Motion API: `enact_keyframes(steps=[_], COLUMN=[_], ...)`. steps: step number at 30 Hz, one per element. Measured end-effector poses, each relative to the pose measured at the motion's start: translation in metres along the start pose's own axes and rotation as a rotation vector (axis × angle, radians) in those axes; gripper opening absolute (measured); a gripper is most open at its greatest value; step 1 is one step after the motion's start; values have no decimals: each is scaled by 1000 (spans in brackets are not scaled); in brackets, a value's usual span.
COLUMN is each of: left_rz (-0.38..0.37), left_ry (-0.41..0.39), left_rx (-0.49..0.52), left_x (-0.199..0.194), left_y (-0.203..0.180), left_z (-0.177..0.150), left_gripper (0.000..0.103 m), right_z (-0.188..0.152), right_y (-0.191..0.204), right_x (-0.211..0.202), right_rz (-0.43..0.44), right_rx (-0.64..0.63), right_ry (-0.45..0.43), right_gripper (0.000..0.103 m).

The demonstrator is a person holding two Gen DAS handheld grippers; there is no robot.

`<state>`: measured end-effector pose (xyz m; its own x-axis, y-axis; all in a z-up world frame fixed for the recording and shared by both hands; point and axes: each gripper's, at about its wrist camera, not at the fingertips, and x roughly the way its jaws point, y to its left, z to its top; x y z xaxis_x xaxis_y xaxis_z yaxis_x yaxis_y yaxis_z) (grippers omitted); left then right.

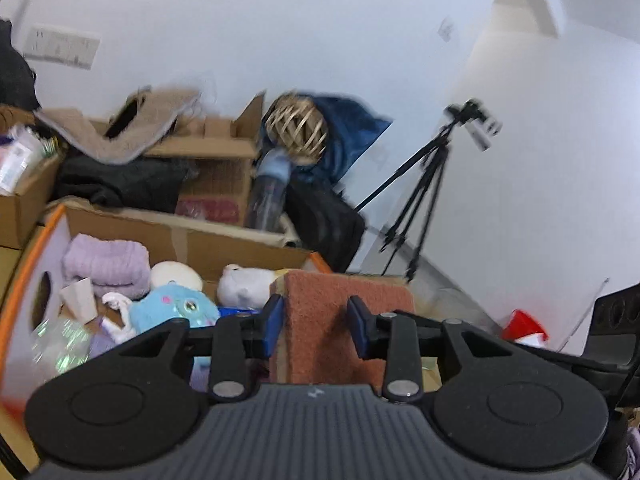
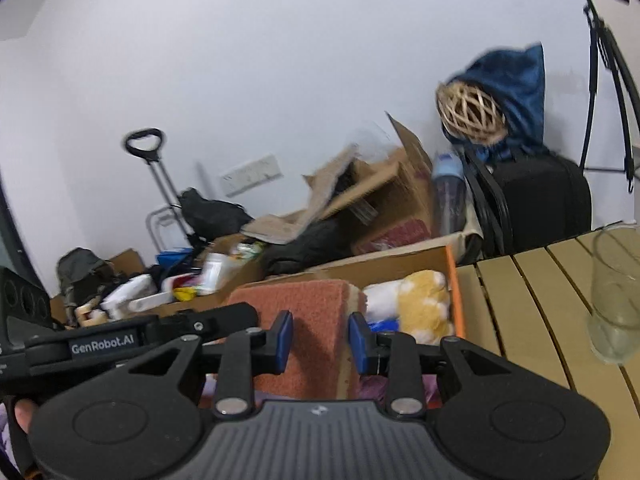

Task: Organize soft objects
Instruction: 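Lower the sponge block into the box and open both tools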

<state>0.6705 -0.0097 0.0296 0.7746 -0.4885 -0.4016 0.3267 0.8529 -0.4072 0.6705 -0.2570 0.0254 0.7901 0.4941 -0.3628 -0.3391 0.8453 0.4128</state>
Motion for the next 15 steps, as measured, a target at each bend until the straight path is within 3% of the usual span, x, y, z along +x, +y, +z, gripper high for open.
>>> enact_keyframes(steps=[4, 6, 9, 15], left_rz=[80, 130, 159, 148], left_ry=[87, 151, 138, 117], left_rx=[40, 151, 252, 280], left_x=[58, 78, 80, 75], left_y=[19, 17, 11, 13], left_z=[-4, -16, -30, -43], left_gripper=[33, 30, 30, 30], right_z=[3, -7, -18, -23], right_y=[-23, -20, -6, -2], right_x=[64, 85, 97, 97], right_rz=[-79, -155, -215, -237], right_rx=[-43, -151, -286, -325], right_ry=[79, 115, 143, 188], right_gripper=[29, 28, 28, 27])
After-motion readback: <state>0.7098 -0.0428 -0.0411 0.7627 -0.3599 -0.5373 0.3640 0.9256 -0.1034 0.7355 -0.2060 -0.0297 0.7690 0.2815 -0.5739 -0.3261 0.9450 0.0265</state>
